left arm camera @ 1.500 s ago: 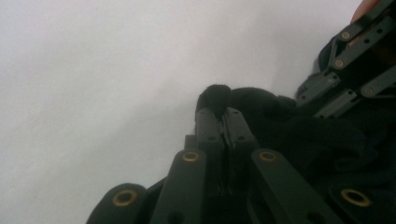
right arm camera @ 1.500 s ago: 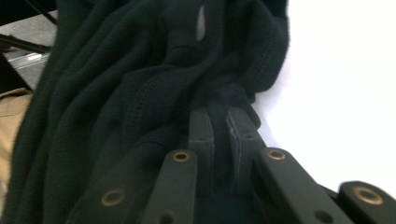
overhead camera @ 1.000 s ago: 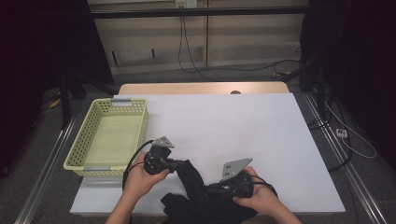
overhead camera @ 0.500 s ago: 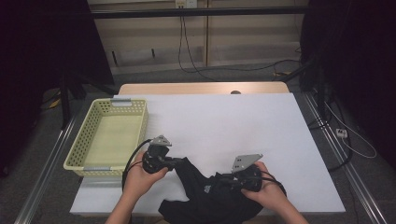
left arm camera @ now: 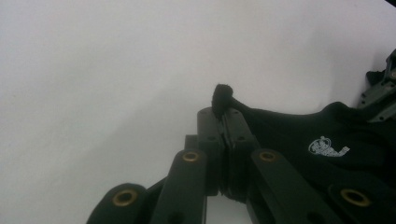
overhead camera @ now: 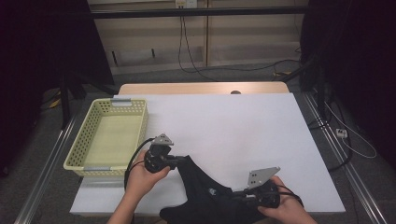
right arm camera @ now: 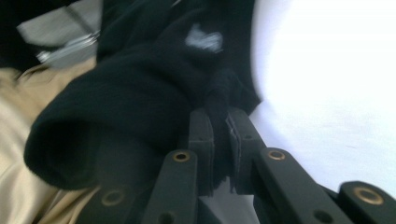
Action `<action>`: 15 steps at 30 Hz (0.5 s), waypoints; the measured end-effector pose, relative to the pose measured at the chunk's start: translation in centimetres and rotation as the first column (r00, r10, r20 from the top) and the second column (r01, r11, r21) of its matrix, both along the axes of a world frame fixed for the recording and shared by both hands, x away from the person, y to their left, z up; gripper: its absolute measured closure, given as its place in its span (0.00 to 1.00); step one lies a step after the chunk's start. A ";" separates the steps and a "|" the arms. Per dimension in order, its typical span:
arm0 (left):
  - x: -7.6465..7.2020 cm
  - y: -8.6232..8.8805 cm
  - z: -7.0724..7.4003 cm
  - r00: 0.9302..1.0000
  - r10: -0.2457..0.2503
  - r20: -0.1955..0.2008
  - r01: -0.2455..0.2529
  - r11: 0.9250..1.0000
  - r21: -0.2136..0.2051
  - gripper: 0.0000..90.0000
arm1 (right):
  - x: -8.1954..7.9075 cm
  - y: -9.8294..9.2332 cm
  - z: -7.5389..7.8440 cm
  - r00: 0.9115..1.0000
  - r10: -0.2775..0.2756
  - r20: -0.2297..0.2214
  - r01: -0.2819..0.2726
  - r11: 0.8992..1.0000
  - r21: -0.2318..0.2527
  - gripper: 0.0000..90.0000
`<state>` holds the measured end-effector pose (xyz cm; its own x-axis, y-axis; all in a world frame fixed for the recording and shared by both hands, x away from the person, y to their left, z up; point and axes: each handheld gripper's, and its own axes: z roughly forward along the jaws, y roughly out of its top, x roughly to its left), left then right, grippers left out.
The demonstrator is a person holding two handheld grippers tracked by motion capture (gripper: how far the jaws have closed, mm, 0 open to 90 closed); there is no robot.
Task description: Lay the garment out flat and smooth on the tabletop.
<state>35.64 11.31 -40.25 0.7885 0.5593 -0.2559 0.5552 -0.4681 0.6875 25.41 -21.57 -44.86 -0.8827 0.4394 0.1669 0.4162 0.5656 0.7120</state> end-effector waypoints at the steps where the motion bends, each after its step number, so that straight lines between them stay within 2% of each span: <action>1: 0.1 0.0 0.0 1.000 0.006 0.002 -0.006 1.000 -0.005 0.98 | 0.2 -0.1 0.1 1.000 -0.011 0.005 0.011 1.000 0.004 0.91; 3: 0.2 0.0 0.1 1.000 0.008 0.004 -0.008 1.000 -0.005 0.98 | 0.7 -0.4 0.2 0.998 -0.053 0.029 0.052 0.998 0.024 0.91; 6: 0.3 0.0 0.1 1.000 0.015 0.000 -0.015 1.000 -0.010 0.98 | 1.6 -0.6 0.2 0.989 -0.133 0.072 0.133 0.991 0.010 0.91; 8: 0.2 0.0 0.0 1.000 0.016 0.000 -0.016 1.000 -0.013 0.98 | 2.0 -0.7 -0.1 0.987 -0.122 0.107 0.129 0.989 -0.066 0.91; 9: 0.1 -0.1 0.0 1.000 0.013 0.000 -0.013 1.000 -0.009 0.98 | 2.1 -0.8 -0.3 0.987 -0.121 0.110 0.131 0.988 -0.086 0.92; 10: 0.1 -0.1 -0.1 1.000 0.010 0.002 -0.010 1.000 -0.007 0.98 | 2.2 -1.0 -0.4 0.989 -0.120 0.089 0.126 0.990 -0.064 0.92; 15: -0.1 -0.4 -0.1 1.000 -0.010 -0.001 0.010 1.000 -0.019 0.98 | 1.1 -1.9 -0.3 0.995 -0.085 0.044 0.087 0.995 -0.039 0.92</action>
<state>35.55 10.88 -40.31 0.7936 0.5464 -0.2677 0.5515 -0.4602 0.6957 26.50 -23.43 -45.19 -0.8472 0.5195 0.1107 0.4345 0.5578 0.7072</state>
